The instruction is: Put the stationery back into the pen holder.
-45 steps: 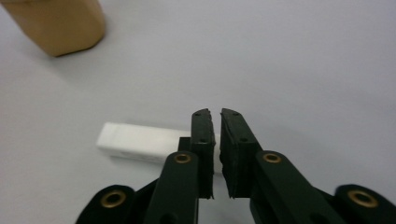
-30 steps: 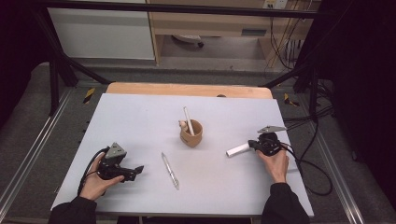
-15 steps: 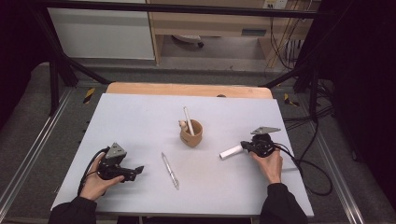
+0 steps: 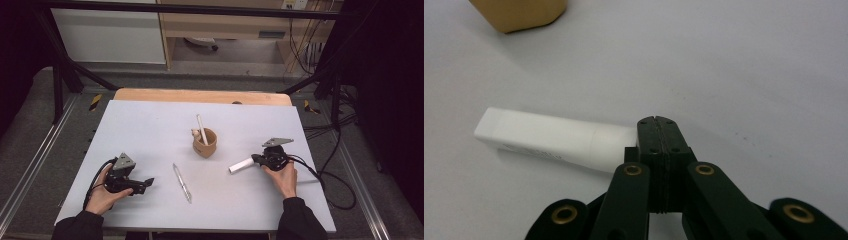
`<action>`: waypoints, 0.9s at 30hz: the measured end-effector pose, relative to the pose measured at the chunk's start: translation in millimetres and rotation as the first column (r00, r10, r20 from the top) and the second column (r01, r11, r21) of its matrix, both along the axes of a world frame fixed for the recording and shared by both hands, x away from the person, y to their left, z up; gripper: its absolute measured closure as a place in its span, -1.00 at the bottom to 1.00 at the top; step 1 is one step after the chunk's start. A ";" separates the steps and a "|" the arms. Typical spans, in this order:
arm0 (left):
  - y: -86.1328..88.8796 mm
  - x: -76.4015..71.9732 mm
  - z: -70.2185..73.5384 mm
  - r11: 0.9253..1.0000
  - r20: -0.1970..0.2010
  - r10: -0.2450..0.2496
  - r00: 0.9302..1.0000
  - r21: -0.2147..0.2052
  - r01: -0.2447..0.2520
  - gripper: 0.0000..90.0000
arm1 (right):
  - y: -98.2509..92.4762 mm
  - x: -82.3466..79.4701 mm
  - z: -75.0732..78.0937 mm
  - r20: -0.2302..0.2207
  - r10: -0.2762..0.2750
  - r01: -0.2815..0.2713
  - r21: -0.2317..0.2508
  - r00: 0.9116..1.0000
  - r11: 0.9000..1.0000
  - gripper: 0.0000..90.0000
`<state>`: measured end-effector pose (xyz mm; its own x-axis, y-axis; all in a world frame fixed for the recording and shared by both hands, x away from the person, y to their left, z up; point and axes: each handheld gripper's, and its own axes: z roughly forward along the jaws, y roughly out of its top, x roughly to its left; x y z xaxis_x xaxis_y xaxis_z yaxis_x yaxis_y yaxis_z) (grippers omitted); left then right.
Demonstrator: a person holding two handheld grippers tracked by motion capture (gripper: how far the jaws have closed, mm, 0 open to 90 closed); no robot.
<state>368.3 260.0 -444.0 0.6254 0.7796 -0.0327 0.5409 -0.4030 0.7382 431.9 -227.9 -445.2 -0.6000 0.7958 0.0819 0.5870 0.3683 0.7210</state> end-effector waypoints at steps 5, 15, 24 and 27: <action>-0.3 0.1 0.0 1.000 -0.002 -0.005 1.000 0.006 0.005 -0.84 | 1.8 -2.7 -0.7 -0.004 0.007 -0.007 0.018 1.000 1.000 1.00; -0.9 -0.3 0.3 1.000 0.000 -0.005 1.000 0.003 0.005 -0.84 | 14.6 -6.1 0.7 -0.001 0.045 -0.045 0.016 0.999 0.999 1.00; -1.1 -0.3 0.4 1.000 -0.001 -0.010 1.000 0.007 0.010 -0.84 | 17.1 -10.0 0.4 -0.015 0.052 -0.051 0.041 0.999 0.998 1.00; -1.3 -0.5 0.4 1.000 -0.001 -0.009 1.000 0.003 0.009 -0.84 | 17.7 -10.1 -0.4 -0.009 0.056 -0.055 0.046 0.998 0.997 1.00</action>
<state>367.8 258.7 -443.6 0.6326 0.7739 -0.0304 0.5375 -0.4105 0.7366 421.9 -210.1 -445.7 -0.6420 0.7566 0.1241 0.5740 0.3670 0.7320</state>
